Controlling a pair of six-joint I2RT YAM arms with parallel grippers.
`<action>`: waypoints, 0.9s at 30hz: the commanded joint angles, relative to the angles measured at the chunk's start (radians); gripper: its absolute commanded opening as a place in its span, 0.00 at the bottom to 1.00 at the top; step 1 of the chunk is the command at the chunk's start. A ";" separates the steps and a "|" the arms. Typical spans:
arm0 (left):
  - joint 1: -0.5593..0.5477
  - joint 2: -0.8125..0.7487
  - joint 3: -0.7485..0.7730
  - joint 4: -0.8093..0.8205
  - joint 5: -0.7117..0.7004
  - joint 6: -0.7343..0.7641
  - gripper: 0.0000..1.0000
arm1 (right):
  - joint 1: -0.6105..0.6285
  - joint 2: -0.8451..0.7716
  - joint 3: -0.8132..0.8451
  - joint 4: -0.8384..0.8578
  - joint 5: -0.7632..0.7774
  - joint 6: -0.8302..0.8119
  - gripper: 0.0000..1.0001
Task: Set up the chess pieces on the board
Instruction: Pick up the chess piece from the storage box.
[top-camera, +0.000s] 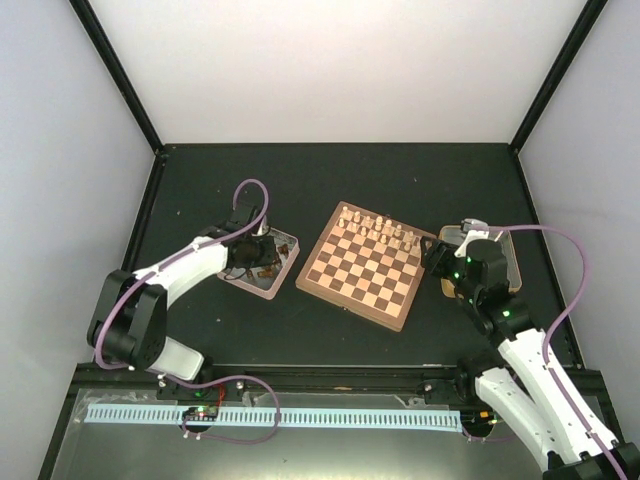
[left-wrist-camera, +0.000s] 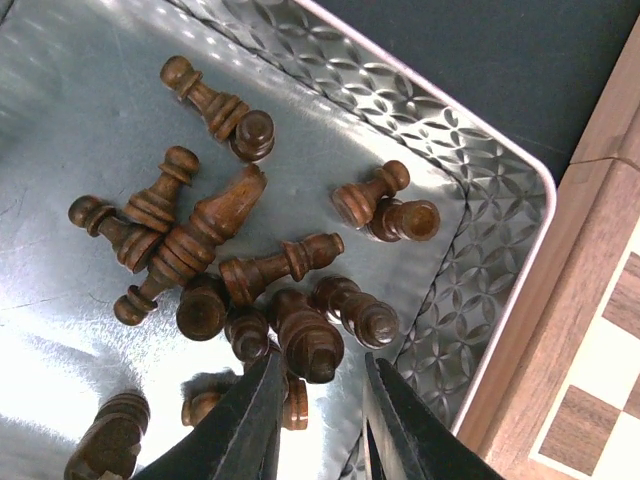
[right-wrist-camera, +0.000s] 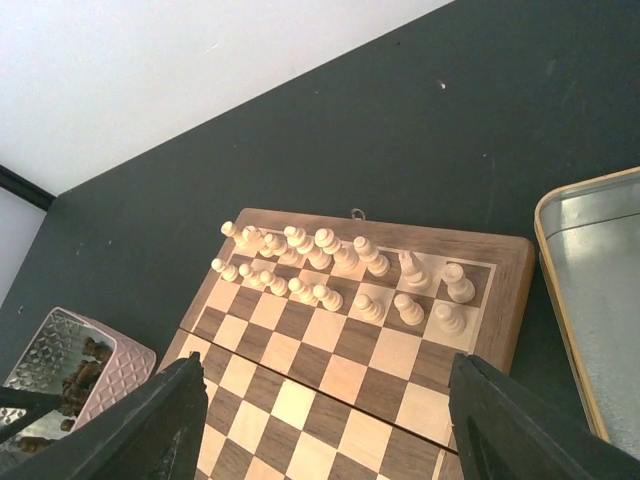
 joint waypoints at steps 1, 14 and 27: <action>0.002 0.028 0.037 0.010 -0.006 0.009 0.24 | 0.005 0.011 -0.008 0.025 0.008 -0.021 0.67; -0.001 0.069 0.061 0.041 -0.036 0.021 0.12 | 0.006 0.006 -0.011 0.033 0.010 -0.018 0.67; -0.009 -0.223 0.042 0.061 0.147 0.080 0.13 | 0.005 -0.001 -0.006 0.045 0.026 0.001 0.67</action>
